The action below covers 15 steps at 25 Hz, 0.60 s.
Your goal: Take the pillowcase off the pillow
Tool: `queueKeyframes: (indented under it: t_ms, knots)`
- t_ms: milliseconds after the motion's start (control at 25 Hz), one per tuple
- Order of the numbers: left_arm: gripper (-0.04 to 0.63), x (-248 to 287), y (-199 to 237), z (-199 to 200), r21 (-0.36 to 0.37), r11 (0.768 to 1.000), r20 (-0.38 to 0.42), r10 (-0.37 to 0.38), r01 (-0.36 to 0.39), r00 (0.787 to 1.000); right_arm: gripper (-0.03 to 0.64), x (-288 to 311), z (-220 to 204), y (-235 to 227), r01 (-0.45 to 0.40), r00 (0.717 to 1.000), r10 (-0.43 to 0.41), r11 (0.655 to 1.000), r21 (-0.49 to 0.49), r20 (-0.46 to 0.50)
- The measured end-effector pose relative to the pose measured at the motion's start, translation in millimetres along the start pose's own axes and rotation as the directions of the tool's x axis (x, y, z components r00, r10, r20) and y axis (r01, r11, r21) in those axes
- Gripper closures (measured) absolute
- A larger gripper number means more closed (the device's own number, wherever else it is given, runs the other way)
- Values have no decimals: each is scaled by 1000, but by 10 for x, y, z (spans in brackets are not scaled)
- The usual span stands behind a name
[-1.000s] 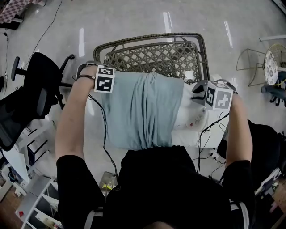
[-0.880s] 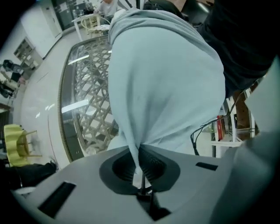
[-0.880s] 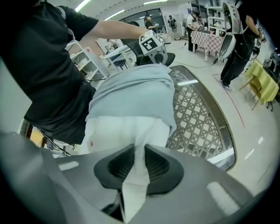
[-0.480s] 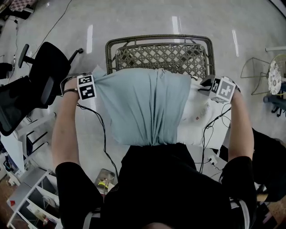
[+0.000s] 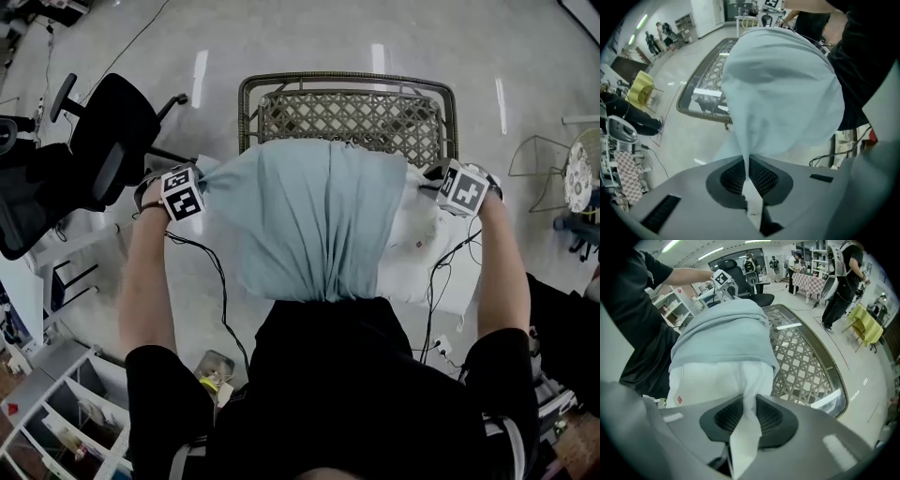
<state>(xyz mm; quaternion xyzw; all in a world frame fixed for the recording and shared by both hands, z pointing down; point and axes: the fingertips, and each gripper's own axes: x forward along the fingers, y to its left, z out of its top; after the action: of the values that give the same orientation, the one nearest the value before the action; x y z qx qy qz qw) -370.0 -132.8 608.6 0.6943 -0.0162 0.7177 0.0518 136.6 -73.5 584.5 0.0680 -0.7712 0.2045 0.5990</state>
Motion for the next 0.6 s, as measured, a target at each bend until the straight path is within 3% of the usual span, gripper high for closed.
queueKeyframes:
  t_ms: [80, 160, 280, 440, 600]
  knots:
    - [567, -71, 44, 307, 17, 999, 68, 31, -32, 997, 513, 20, 20, 1, 4, 999, -4, 1000, -23, -37]
    - [427, -123, 80, 616, 36, 998, 126, 37, -42, 991, 506, 23, 32, 2, 4, 998, -6, 999, -37, -62]
    - [390, -61, 149, 980, 83, 995, 162, 32, -46, 986, 499, 37, 28, -4, 9, 997, -11, 999, -37, -75]
    - [376, 152, 266, 1335, 79, 997, 209, -10, -6, 978, 488, 82, 35, -15, 18, 998, -19, 1000, -23, -53]
    - [373, 335, 284, 1519, 144, 989, 169, -42, 17, 985, 452, 104, 46, -57, 27, 999, -28, 1000, -11, -34]
